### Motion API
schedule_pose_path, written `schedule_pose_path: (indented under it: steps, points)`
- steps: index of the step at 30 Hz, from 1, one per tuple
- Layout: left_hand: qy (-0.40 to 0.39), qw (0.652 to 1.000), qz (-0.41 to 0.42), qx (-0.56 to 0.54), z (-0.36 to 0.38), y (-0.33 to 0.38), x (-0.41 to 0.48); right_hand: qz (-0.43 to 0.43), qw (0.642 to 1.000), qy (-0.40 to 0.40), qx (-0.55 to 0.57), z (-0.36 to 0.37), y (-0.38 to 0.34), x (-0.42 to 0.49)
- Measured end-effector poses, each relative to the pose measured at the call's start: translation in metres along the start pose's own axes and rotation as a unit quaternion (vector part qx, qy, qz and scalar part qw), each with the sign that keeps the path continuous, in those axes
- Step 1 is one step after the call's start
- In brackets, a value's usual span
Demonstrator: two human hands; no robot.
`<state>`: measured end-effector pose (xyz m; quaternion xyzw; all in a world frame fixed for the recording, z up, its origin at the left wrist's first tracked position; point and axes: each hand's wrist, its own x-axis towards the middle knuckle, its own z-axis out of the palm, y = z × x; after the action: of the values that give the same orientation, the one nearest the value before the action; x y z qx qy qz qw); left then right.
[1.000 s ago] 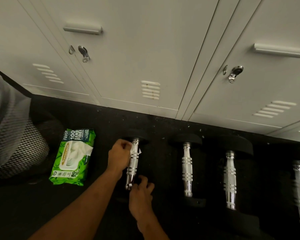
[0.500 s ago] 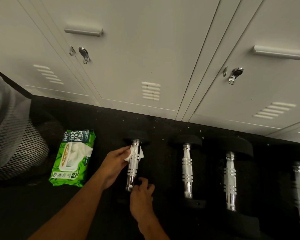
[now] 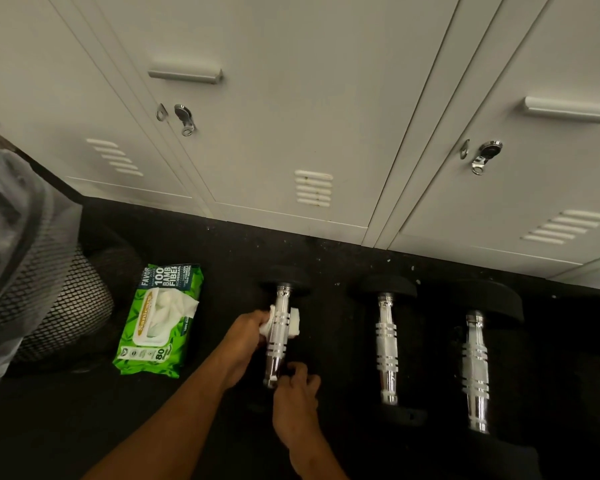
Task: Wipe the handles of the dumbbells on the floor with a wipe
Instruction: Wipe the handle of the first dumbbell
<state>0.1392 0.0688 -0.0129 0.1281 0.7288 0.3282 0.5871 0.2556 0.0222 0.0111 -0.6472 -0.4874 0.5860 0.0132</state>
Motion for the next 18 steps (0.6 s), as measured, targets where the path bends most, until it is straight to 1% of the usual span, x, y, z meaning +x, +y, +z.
schedule_pose_path:
  steps: [3, 7, 8, 10, 13, 16, 18]
  points:
    - [-0.042, 0.997, 0.010, 0.066, -0.008, -0.011, -0.005, 0.002, 1.000, 0.000, -0.008, -0.002, 0.000, 0.000]
    - [-0.047, 0.986, -0.003, 0.157, -0.020, -0.027, -0.015, 0.014, 0.999, -0.012, -0.042, 0.001, -0.001, 0.003]
    - [-0.052, 0.985, -0.007, 0.166, -0.022, -0.030, -0.019, 0.028, 0.998, -0.010, -0.051, 0.002, -0.002, 0.004]
    - [-0.046, 0.986, -0.008, 0.162, -0.024, -0.034, -0.021, 0.031, 0.997, -0.005, -0.064, 0.003, -0.002, 0.005]
    - [0.000, 0.990, -0.022, 0.143, -0.019, -0.034, -0.016, 0.018, 0.999, -0.010, -0.046, 0.003, 0.001, 0.006]
    - [0.016, 0.990, -0.032, 0.137, -0.014, -0.026, -0.008, 0.044, 0.999, 0.001, -0.022, 0.007, -0.002, 0.010]
    - [0.019, 0.993, -0.039, 0.106, -0.009, -0.018, -0.002, 0.055, 0.998, 0.013, -0.015, 0.009, -0.004, 0.010]
